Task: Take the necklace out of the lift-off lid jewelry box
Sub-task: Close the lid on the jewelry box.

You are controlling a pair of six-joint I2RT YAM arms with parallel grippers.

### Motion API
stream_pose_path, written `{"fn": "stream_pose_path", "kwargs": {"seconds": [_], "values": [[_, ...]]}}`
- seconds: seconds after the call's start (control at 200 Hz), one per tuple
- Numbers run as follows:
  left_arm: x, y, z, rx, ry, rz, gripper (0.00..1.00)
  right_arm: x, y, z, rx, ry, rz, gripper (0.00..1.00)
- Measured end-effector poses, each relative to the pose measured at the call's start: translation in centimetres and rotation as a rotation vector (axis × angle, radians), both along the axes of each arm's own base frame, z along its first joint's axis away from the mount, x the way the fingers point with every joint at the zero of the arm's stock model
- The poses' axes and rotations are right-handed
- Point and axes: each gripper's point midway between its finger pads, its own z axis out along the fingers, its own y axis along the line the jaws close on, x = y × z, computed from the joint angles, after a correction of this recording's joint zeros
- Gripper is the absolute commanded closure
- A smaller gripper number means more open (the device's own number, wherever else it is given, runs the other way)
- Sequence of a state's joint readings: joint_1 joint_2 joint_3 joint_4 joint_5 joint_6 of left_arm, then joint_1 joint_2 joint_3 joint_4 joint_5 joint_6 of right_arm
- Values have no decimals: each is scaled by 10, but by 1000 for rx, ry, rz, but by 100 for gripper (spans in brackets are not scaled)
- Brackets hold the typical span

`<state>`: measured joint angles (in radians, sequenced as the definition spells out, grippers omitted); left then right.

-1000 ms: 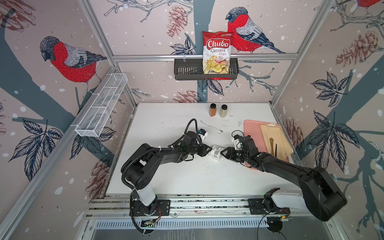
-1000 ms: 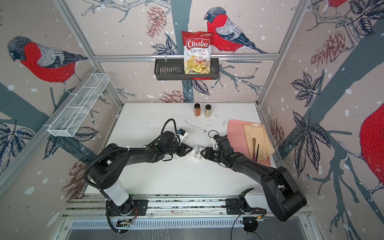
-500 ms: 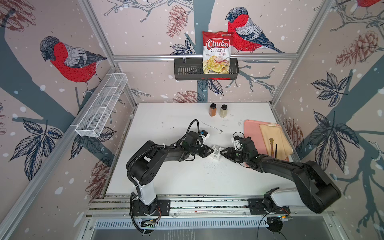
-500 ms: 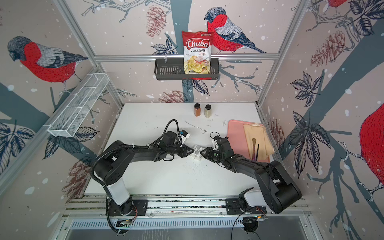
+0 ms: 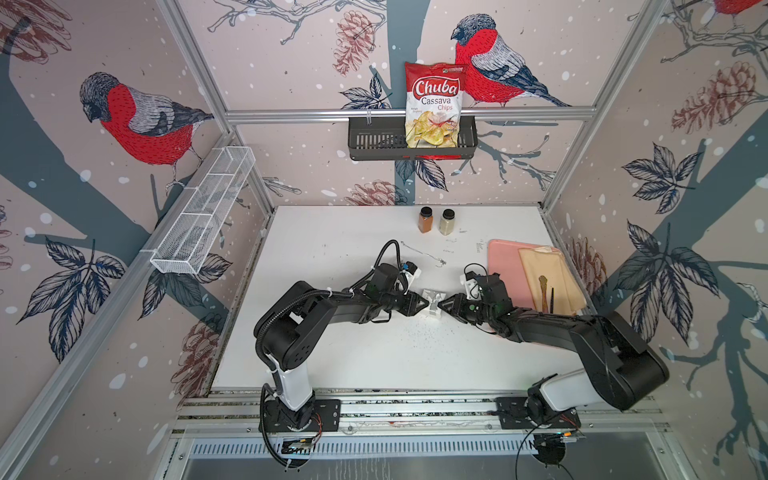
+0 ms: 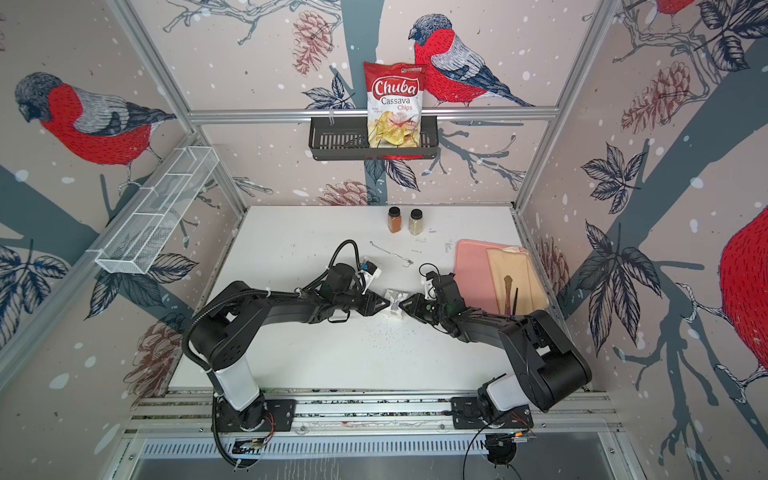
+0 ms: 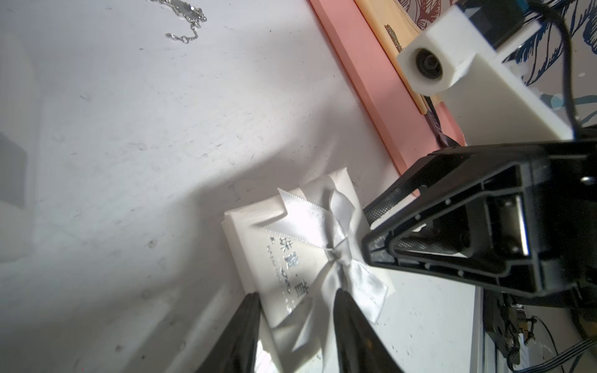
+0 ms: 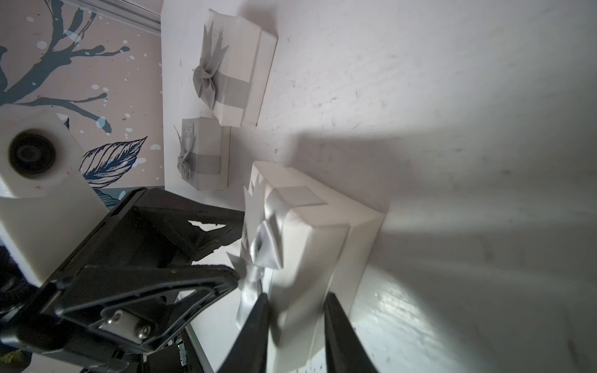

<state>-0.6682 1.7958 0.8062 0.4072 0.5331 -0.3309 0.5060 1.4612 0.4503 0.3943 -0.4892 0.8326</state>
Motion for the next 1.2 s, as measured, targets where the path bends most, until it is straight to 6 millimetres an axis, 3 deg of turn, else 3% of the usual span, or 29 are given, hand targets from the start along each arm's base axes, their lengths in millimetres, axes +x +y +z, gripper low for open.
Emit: {"fn": "stream_pose_path", "kwargs": {"seconds": [0.195,0.34,0.44,0.62,0.895,1.196], "values": [[2,1,1,2,-3,12,58,3,1,2,-8,-10,5,73],[1,-1,2,-4,0,8,59,2,1,0,-21,-3,11,52],[-2,-3,3,-13,3,-5,59,2,1,0,-24,-1,14,46],[-2,-4,4,-18,5,-9,59,4,0,-1,-30,-5,14,58],[-2,-3,3,-18,10,-2,60,5,1,-8,-39,3,23,66],[-2,-1,-1,-14,20,16,60,15,0,-6,-90,-21,24,61]]}}
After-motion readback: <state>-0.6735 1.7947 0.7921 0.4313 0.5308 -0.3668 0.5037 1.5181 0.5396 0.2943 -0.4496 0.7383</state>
